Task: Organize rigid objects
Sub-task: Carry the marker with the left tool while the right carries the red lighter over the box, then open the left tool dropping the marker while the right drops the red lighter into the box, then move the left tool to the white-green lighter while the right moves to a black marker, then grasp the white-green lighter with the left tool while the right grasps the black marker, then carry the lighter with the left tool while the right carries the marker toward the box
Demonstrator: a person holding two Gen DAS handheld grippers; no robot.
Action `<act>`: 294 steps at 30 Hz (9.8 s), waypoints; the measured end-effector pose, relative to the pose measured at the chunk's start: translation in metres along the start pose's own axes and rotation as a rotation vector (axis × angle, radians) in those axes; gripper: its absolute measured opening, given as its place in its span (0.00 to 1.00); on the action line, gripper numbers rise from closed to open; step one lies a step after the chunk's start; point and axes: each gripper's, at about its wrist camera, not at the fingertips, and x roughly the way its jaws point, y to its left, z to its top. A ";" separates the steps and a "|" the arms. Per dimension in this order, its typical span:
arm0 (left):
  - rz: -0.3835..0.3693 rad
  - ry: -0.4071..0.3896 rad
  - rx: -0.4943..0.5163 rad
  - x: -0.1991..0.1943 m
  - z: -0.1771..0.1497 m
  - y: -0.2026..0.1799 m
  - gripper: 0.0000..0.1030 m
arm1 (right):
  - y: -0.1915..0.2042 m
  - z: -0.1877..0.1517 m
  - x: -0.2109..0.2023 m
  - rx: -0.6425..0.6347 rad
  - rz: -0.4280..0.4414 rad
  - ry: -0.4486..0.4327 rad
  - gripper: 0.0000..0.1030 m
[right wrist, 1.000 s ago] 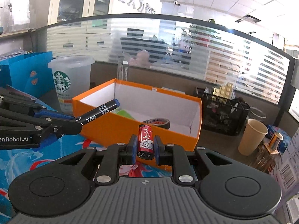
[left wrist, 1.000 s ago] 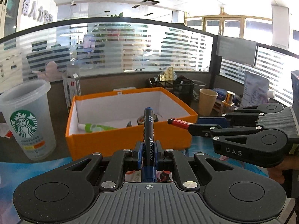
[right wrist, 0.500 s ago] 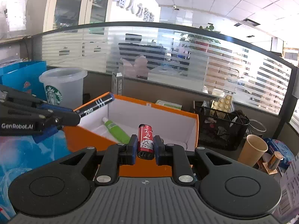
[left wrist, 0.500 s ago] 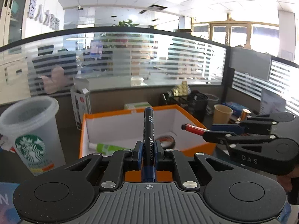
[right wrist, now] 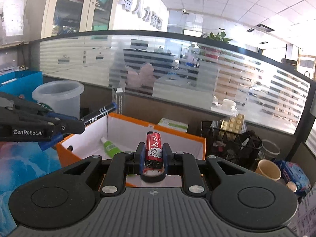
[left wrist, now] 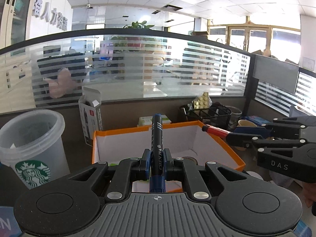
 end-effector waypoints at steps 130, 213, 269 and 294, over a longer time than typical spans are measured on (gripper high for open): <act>0.056 0.204 -0.006 0.019 -0.098 -0.020 0.85 | 0.045 -0.119 -0.046 0.016 0.110 0.219 0.56; -0.067 0.208 0.082 0.027 -0.138 -0.053 0.20 | 0.054 -0.168 -0.047 0.132 -0.015 0.291 0.14; 0.025 0.042 0.023 -0.065 -0.116 -0.033 0.20 | 0.074 -0.099 -0.073 0.160 0.030 0.097 0.14; 0.031 0.006 0.020 -0.058 -0.088 -0.025 0.20 | 0.062 -0.073 -0.066 0.193 0.042 0.007 0.14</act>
